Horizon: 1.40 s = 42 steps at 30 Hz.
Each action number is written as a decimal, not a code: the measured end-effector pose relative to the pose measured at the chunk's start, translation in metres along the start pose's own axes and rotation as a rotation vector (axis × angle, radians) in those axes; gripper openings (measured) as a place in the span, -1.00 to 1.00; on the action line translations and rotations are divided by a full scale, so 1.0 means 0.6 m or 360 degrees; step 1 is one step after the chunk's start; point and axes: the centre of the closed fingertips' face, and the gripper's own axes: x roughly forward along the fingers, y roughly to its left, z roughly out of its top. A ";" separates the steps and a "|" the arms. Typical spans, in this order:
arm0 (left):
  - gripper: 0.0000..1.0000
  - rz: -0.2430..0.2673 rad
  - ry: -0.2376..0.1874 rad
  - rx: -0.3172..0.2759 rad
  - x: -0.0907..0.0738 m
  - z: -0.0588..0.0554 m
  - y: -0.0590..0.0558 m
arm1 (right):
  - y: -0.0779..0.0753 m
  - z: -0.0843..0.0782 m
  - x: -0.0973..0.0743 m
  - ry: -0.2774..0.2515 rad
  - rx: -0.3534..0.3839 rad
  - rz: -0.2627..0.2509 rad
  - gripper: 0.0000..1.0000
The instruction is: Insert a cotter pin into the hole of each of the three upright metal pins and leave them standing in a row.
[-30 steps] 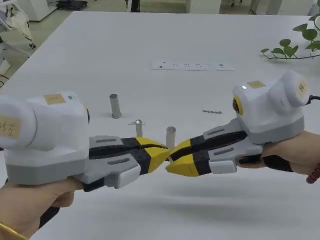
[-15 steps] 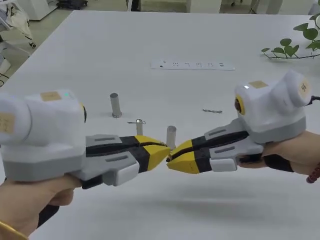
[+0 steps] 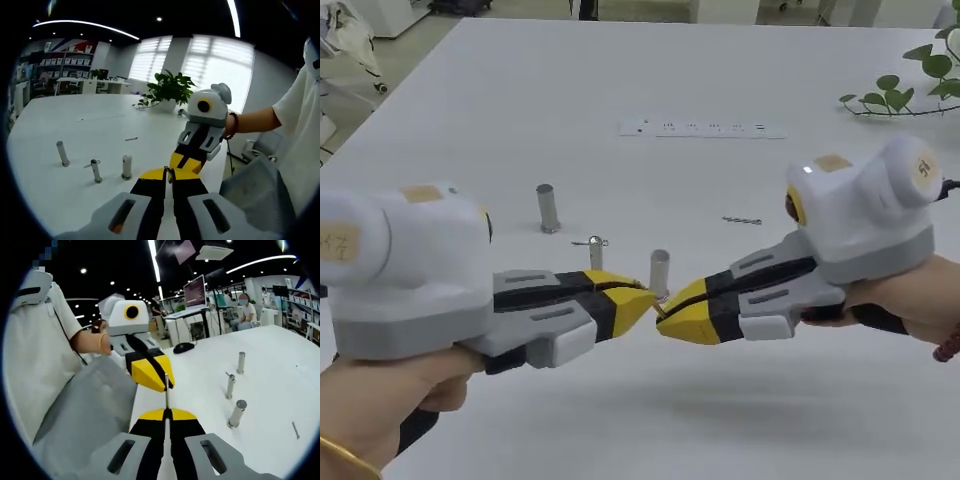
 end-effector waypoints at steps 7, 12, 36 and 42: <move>-0.73 0.0048 -0.0015 0.0004 0.003 -0.003 0.011 | -0.015 -0.015 -0.010 0.0161 -0.0042 -0.0062 -0.95; -0.56 0.0105 -0.0011 0.0052 0.004 -0.008 0.023 | -0.040 -0.028 -0.024 0.0303 -0.0086 -0.0169 -0.95; -0.49 0.0354 0.0060 0.0178 0.038 -0.022 0.099 | -0.135 -0.077 -0.063 0.0845 -0.0255 -0.0464 -0.95; -0.50 0.0378 0.0096 0.0199 0.058 -0.029 0.112 | -0.156 -0.088 -0.073 0.0962 -0.0319 -0.0516 -0.95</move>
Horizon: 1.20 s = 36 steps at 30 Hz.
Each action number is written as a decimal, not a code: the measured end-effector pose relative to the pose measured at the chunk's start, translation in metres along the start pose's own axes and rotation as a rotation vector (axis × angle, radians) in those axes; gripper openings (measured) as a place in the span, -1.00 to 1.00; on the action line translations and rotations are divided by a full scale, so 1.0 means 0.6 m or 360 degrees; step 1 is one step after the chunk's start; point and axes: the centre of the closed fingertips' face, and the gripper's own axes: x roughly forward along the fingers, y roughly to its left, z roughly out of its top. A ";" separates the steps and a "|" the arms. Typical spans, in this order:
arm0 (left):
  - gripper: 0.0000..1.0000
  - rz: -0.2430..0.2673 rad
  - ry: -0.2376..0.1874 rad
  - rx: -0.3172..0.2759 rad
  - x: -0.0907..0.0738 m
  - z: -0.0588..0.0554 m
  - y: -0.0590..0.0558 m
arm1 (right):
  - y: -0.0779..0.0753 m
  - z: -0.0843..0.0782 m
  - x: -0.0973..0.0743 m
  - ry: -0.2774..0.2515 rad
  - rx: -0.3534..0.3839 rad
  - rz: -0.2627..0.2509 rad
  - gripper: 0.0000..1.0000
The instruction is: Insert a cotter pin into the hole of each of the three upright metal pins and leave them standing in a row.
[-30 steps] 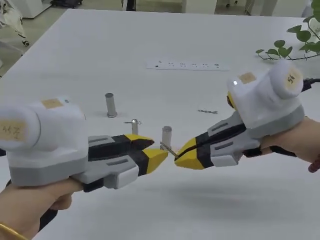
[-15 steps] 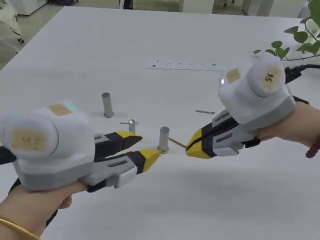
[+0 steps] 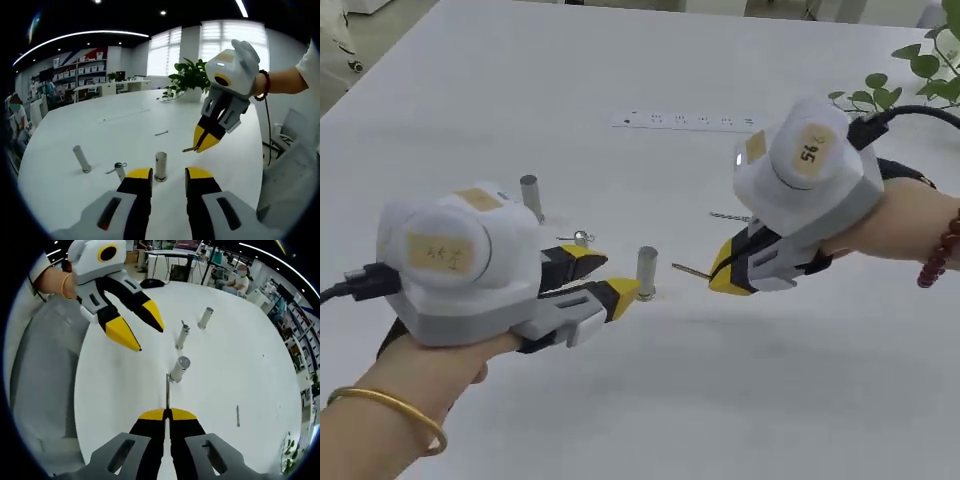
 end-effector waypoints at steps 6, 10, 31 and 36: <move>-0.50 0.0026 0.0046 0.0029 0.024 -0.011 0.005 | -0.012 -0.002 0.006 0.0040 -0.0027 -0.0004 -0.95; -0.50 0.0045 0.0062 0.0028 0.037 -0.014 0.008 | -0.016 -0.003 0.010 0.0056 -0.0019 0.0002 -0.95; -0.57 0.0049 0.0111 0.0006 0.097 -0.039 0.017 | -0.033 -0.002 0.037 0.0091 0.0012 0.0033 -0.95; -0.64 0.0036 0.0102 0.0005 0.105 -0.039 0.016 | -0.035 -0.001 0.040 0.0093 0.0013 0.0033 -0.95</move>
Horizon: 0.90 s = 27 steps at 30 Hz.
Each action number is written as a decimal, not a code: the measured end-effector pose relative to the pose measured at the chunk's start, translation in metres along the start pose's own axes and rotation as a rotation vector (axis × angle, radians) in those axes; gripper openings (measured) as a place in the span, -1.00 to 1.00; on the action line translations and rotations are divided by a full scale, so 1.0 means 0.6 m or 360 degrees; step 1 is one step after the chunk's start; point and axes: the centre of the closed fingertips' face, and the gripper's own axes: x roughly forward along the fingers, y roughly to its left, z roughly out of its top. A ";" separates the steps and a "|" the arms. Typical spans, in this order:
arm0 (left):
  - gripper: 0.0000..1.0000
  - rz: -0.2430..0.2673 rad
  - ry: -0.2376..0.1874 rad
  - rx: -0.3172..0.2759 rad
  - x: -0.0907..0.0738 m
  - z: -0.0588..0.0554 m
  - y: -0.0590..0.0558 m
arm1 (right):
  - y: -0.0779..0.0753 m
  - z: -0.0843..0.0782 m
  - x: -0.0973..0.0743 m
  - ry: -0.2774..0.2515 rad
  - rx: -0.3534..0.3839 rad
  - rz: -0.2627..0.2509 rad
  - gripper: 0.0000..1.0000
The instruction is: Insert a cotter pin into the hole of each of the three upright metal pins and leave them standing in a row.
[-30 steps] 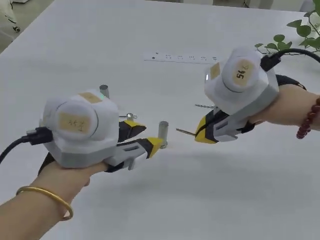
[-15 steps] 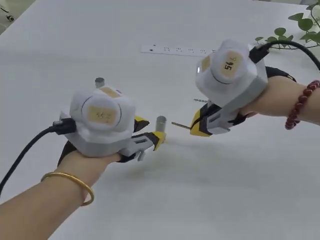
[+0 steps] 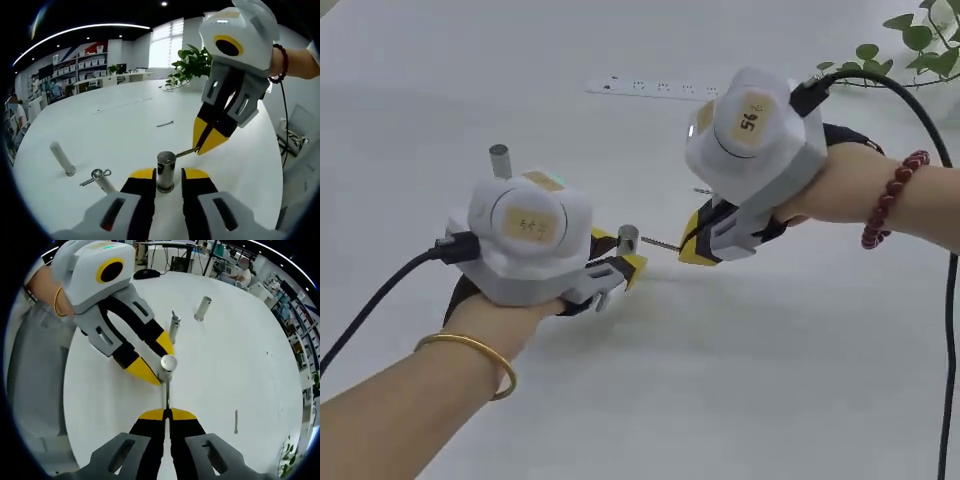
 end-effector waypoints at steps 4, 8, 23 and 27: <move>-0.68 0.0002 0.0007 -0.0006 0.003 -0.003 0.001 | -0.001 0.001 0.001 0.0001 0.0004 0.0004 -0.95; -0.76 0.0021 0.0010 -0.0010 0.005 -0.005 0.007 | 0.001 0.004 0.002 0.0002 -0.0003 0.0013 -0.95; -0.77 0.0046 -0.0017 -0.0009 0.009 -0.009 0.009 | -0.007 0.019 0.008 0.0064 -0.0069 0.0012 -0.94; -0.77 0.0057 -0.0022 -0.0019 0.010 -0.008 0.011 | -0.004 0.017 0.006 0.0080 -0.0069 0.0015 -0.94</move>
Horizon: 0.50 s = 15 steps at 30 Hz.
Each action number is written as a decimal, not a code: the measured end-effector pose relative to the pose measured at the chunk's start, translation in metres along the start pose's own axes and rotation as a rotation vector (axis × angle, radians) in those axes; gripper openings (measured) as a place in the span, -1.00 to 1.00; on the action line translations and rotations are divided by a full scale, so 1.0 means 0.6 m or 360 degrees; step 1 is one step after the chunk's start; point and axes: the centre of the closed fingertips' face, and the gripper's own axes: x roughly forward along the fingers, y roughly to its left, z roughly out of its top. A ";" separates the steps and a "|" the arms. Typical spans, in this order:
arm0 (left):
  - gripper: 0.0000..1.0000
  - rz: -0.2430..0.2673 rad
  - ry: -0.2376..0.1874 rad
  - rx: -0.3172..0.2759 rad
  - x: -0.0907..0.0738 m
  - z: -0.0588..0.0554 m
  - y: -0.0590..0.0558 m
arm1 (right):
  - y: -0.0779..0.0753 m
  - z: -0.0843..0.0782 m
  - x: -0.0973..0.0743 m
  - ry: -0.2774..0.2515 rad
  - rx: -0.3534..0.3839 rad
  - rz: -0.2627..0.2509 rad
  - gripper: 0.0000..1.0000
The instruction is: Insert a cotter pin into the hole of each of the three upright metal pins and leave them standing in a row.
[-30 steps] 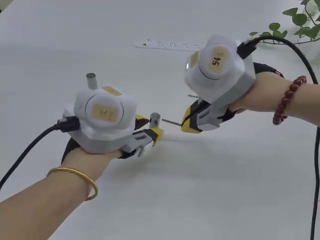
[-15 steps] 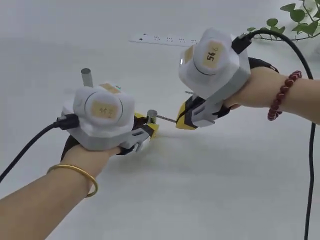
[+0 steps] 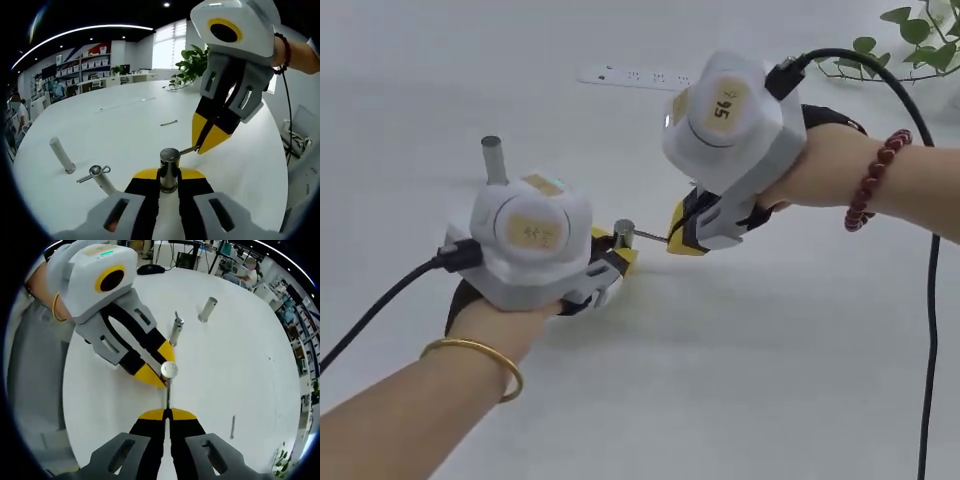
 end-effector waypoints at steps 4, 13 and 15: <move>-0.77 0.0012 -0.0003 -0.0004 0.001 0.000 0.001 | 0.002 0.001 -0.007 -0.0009 0.0025 0.0004 -0.94; -0.77 0.0010 -0.0005 -0.0002 0.001 -0.001 0.001 | 0.004 0.012 -0.014 -0.0042 -0.0065 -0.0008 -0.94; -0.77 0.0013 -0.0009 -0.0003 0.001 -0.001 0.001 | 0.005 0.016 -0.016 -0.0052 -0.0066 -0.0008 -0.94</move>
